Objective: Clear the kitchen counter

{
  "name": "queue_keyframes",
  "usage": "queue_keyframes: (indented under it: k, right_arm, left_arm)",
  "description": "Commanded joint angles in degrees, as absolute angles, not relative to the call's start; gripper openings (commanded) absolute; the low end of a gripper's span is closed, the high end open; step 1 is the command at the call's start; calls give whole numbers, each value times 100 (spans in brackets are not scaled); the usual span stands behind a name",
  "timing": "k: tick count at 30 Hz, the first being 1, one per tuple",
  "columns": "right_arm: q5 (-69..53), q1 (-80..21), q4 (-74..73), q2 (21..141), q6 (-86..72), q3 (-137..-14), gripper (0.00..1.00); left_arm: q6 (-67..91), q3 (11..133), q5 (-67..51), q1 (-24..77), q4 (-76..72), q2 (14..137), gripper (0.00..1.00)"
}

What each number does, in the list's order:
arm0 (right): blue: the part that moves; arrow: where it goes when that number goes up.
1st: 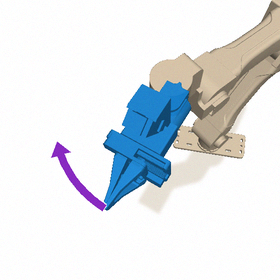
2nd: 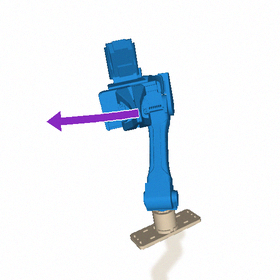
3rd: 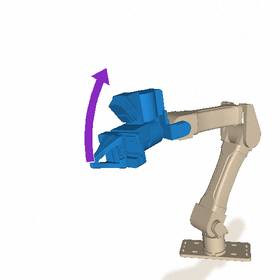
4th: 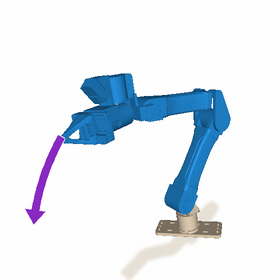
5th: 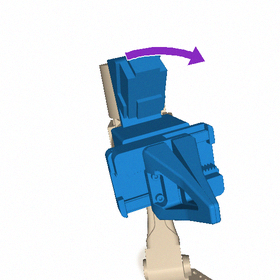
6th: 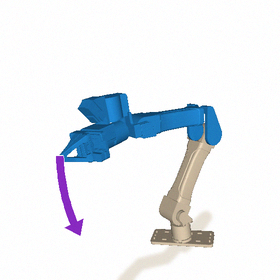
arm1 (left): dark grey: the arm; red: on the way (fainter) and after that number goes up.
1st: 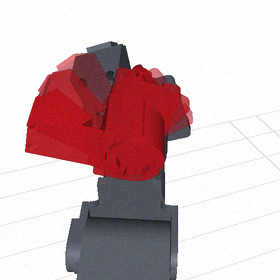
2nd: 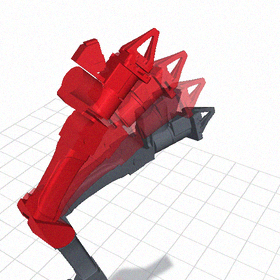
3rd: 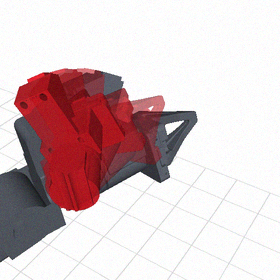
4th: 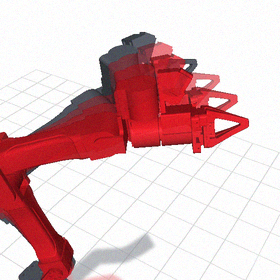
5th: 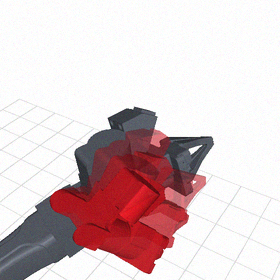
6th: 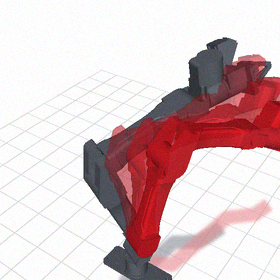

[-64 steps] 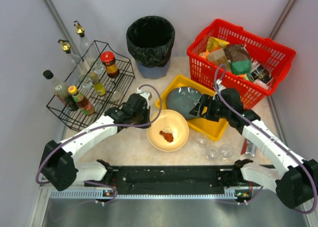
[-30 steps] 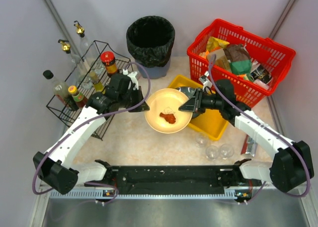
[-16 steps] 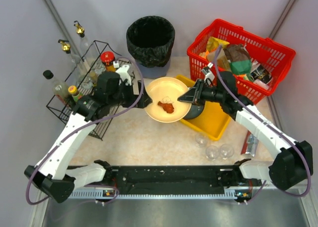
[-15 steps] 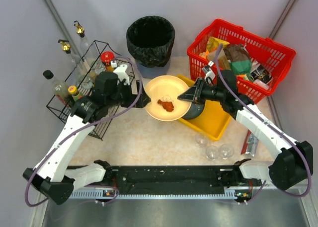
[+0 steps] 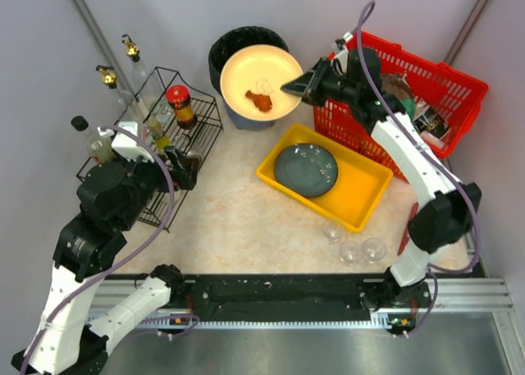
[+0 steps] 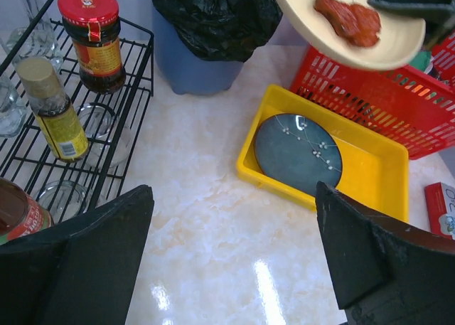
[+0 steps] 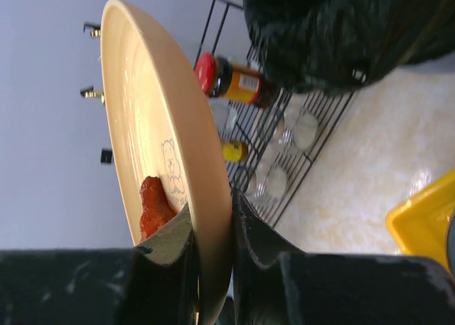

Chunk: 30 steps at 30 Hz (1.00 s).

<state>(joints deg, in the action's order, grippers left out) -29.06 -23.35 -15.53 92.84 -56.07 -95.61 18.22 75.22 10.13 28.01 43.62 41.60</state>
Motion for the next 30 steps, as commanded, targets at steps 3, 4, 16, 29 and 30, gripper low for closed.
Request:
queue_keyframes:
  k: [3,4,16,29,30]
  right_arm:
    - [-2190,-2162,-1477,10518,-5976,-11564,0]
    - [-2084,-2153,-1485,10712,-5985,-11880,0]
    - [385,-2092,-888,11838,-5608,-12911,0]
    - [1784,-2355,429,12436,-3887,-13307,0]
    - [1793,-2399,639,12428,-3615,-13263,0]
  left_arm:
    - [1767,7471,818,2777,4289,4175,99]
    - [1784,7462,783,2786,4280,4166,98]
    - [1846,7436,1020,2786,3990,4421,98]
    - [1995,7067,1450,2786,3938,4702,98]
    - [2004,7058,1450,2795,3929,4720,98]
